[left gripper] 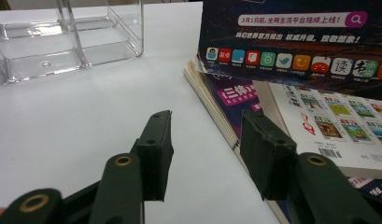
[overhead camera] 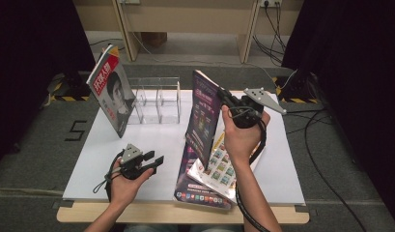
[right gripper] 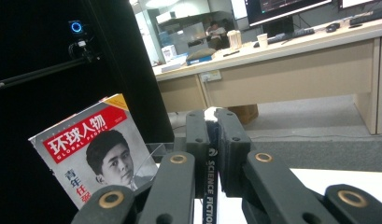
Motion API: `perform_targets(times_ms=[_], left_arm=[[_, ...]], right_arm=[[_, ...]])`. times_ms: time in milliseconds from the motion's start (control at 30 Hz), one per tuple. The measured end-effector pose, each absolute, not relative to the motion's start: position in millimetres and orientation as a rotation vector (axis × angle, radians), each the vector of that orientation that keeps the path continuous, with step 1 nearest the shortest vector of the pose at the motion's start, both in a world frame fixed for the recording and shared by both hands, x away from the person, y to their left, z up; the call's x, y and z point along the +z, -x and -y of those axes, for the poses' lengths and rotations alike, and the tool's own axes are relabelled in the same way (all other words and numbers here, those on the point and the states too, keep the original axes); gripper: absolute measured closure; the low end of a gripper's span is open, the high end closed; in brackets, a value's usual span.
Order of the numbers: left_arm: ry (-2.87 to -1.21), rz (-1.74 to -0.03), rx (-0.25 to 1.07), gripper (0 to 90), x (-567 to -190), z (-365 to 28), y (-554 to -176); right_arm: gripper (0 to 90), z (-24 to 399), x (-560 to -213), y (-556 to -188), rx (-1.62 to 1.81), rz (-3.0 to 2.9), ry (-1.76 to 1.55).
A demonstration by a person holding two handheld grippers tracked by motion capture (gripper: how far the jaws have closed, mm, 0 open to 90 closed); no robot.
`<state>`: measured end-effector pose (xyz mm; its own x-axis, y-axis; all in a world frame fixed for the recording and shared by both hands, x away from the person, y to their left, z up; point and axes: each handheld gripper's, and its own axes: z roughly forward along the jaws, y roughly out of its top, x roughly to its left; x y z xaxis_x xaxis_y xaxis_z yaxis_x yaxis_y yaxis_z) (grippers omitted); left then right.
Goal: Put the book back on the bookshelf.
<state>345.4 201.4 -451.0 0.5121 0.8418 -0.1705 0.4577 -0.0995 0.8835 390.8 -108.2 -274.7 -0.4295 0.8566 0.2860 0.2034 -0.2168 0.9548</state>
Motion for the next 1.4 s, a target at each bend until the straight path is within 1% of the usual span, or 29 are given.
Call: perform_targets(times_ms=[533, 900, 1400], left_arm=[[-1.708, -1.092, 0.499, 52.4, -447, -202, -344], [-1.705, -1.096, 0.507, 52.2, -448, -203, -344], [-1.683, -1.09, 0.524, 51.9, -445, -204, -342]], right_arm=[[84.9, 96, -268, -392, 1.712, -1.526, -1.236], [84.9, 86, -256, -388, 1.748, -1.508, -1.199], [85.0, 71, -255, -388, 1.765, -1.524, -1.182]])
